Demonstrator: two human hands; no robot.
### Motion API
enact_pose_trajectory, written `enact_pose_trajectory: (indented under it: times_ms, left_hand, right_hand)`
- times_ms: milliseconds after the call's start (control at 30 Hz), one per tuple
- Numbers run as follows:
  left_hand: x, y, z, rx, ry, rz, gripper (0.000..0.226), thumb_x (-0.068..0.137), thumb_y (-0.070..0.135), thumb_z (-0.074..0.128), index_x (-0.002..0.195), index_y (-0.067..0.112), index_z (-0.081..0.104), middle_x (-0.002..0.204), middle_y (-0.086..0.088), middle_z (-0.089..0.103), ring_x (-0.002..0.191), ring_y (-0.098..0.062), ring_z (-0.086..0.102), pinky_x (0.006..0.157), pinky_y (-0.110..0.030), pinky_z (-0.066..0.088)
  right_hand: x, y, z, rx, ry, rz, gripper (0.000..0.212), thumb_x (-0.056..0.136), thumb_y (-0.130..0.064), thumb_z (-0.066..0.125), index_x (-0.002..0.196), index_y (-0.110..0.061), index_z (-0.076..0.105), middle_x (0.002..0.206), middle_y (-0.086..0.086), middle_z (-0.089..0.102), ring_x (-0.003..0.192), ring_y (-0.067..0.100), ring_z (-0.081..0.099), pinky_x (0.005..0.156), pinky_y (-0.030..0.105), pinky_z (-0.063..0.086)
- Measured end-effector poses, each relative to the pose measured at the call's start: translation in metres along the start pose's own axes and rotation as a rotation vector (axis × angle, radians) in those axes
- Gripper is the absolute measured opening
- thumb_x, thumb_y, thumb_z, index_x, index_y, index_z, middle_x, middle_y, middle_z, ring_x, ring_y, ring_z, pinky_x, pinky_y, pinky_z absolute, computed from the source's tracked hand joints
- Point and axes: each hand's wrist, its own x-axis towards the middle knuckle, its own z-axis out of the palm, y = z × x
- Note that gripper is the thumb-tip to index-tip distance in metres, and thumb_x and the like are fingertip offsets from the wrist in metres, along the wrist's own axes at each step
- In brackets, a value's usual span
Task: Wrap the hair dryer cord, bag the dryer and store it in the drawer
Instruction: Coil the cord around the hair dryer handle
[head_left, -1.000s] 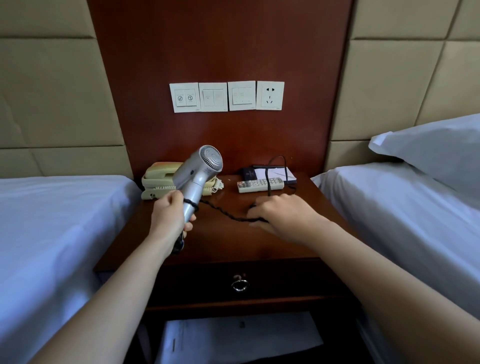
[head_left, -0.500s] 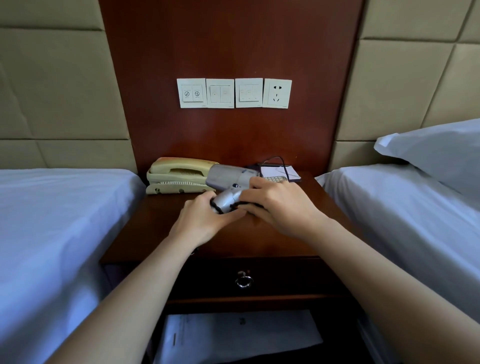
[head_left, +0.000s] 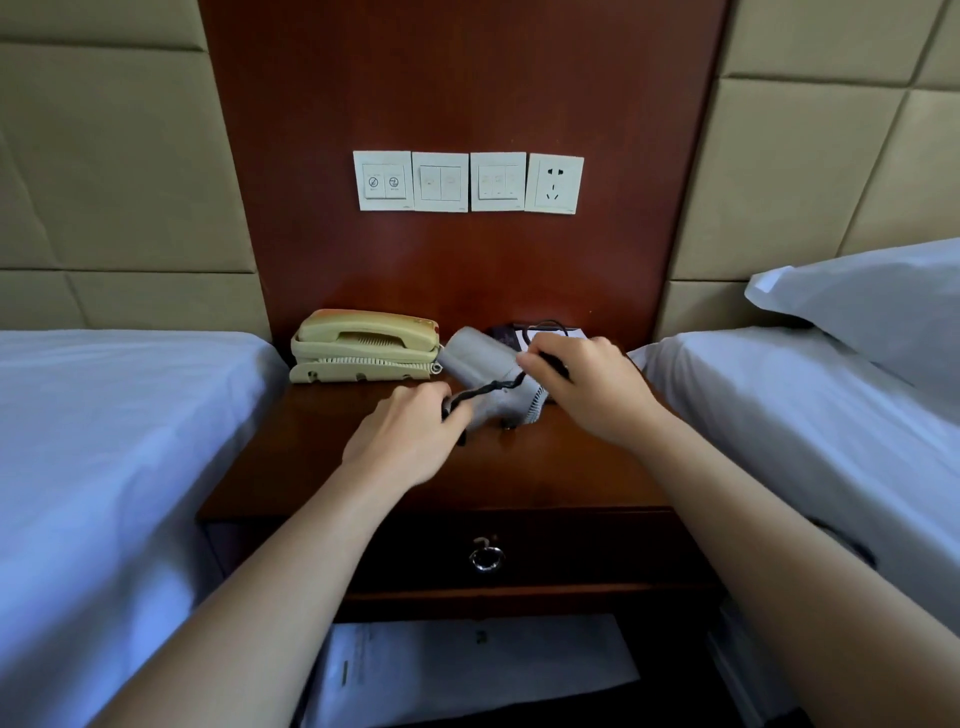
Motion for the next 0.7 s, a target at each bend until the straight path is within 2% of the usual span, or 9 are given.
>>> enact_pose_trajectory:
  times_ms: [67,133,200,300,467,567,633,700]
  left_hand:
    - [0.000,0.000,0.000,0.021,-0.024,0.024,0.030,0.093,0.042,0.035,0.087,0.020,0.054,0.087,-0.008,0.060,0.078,-0.032,0.058,0.062,-0.036,0.045]
    - [-0.001,0.000,-0.001,0.021,-0.055,0.044,0.026,0.093,0.038,0.034,0.079,0.023,0.050,0.081,-0.006,0.057,0.074,-0.031,0.057,0.058,-0.034,0.040]
    - [0.000,-0.001,-0.002,0.001,-0.080,0.067,0.029,0.093,0.035,0.035,0.067,0.025,0.043,0.070,-0.003,0.050,0.064,-0.027,0.051,0.054,-0.032,0.035]
    - [0.002,-0.004,-0.002,-0.054,-0.133,0.093,0.035,0.093,0.031,0.035,0.059,0.022,0.036,0.060,-0.001,0.041,0.052,-0.023,0.038,0.054,-0.032,0.031]
    - [0.001,-0.013,-0.003,-0.143,-0.239,0.107,0.033,0.095,0.030,0.034,0.067,0.013,0.040,0.056,-0.002,0.045,0.049,-0.019,0.043,0.054,-0.034,0.032]
    - [0.000,-0.014,-0.008,-0.248,-0.304,0.083,0.034,0.097,0.027,0.036,0.074,0.005,0.049,0.052,-0.003,0.046,0.034,-0.009,0.043,0.045,-0.027,0.037]
    - [-0.001,-0.016,-0.008,-0.322,-0.370,0.061,0.037,0.096,0.025,0.038,0.081,-0.004,0.053,0.053,-0.007,0.043,0.031,-0.010,0.040,0.037,-0.023,0.035]
    - [-0.003,-0.017,-0.005,-0.349,-0.447,0.029,0.037,0.096,0.026,0.038,0.090,-0.007,0.053,0.053,-0.008,0.045,0.030,-0.012,0.039,0.033,-0.019,0.027]
  right_hand:
    - [0.002,0.008,0.000,-0.045,0.011,0.040,0.036,0.097,-0.037,0.040,0.064,-0.024,0.037,0.053,-0.007,0.038,0.050,0.011,0.036,0.056,0.033,0.030]
    - [0.004,0.015,0.002,-0.053,0.012,0.090,0.042,0.097,-0.038,0.038,0.057,-0.027,0.030,0.054,-0.006,0.039,0.056,0.019,0.040,0.058,0.033,0.030]
    - [0.006,0.022,0.005,0.022,0.026,0.135,0.042,0.097,-0.038,0.037,0.056,-0.028,0.031,0.057,-0.005,0.045,0.064,0.026,0.047,0.060,0.035,0.034]
    - [0.009,0.028,0.014,0.228,0.051,0.200,0.040,0.098,-0.032,0.036,0.059,-0.022,0.036,0.056,-0.004,0.047,0.059,0.020,0.045,0.062,0.036,0.038]
    - [0.009,0.050,0.012,0.321,0.101,0.261,0.044,0.097,-0.024,0.041,0.054,-0.023,0.044,0.052,-0.003,0.043,0.050,0.013,0.038,0.059,0.032,0.033]
    - [0.006,0.061,0.009,0.276,0.117,0.286,0.043,0.097,-0.026,0.044,0.056,-0.017,0.052,0.053,0.005,0.045,0.050,0.015,0.037,0.056,0.032,0.030]
    - [0.004,0.065,0.008,0.208,0.136,0.299,0.044,0.097,-0.027,0.045,0.054,-0.015,0.045,0.050,0.001,0.039,0.051,0.016,0.036,0.054,0.034,0.027]
    - [0.000,0.069,0.009,0.127,0.141,0.322,0.043,0.097,-0.029,0.045,0.060,-0.008,0.048,0.051,0.001,0.042,0.056,0.022,0.042,0.056,0.034,0.029]
